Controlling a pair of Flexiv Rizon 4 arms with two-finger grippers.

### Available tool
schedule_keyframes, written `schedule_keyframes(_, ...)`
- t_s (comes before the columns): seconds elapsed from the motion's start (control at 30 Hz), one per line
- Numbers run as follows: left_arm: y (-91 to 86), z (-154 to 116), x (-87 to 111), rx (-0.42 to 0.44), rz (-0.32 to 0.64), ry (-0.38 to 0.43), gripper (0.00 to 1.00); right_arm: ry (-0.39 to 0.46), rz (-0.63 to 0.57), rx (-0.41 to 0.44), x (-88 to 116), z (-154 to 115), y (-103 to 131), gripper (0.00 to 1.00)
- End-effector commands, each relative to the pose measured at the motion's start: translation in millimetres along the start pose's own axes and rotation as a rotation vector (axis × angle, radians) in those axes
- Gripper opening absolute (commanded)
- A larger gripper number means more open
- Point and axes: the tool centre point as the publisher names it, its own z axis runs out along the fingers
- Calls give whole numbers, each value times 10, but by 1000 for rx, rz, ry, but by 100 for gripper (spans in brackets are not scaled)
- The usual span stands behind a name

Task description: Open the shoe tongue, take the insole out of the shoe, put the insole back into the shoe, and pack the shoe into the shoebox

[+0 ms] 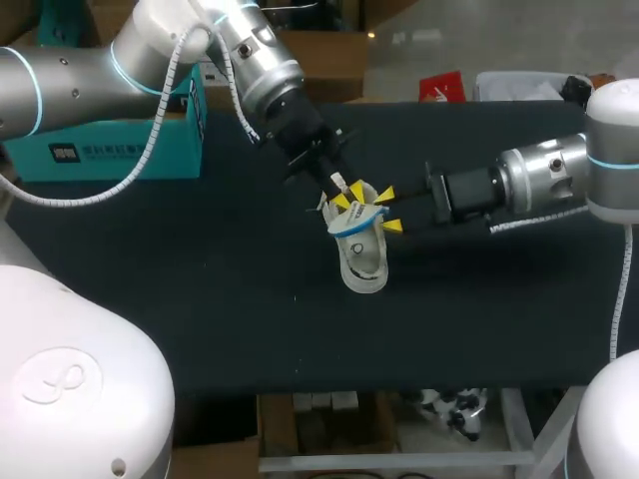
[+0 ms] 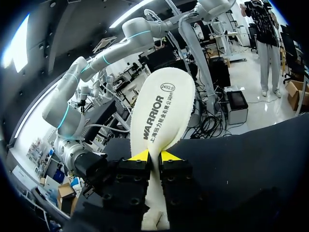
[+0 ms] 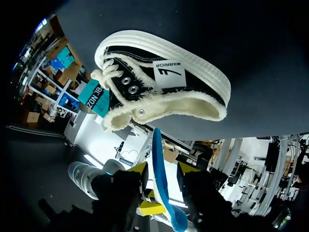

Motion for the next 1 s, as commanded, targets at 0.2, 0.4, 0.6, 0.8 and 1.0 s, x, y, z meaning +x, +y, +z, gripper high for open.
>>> schedule_keyframes(0.2,70,49,48,6,6,-23,0,1,5,9,-10,66,13,17)
schedule_keyframes(0.4,87,59,62,22,4,-40,0,-2,6,12,-2,77,-4,0)
schedule_keyframes(0.6,85,68,62,36,3,-44,0,-1,12,17,-29,79,9,0)
schedule_keyframes(0.8,53,28,97,50,-17,-28,100,4,10,26,-60,63,37,0)
schedule_keyframes(1.0,7,-175,221,58,-46,-18,100,-8,3,40,-64,16,57,0)
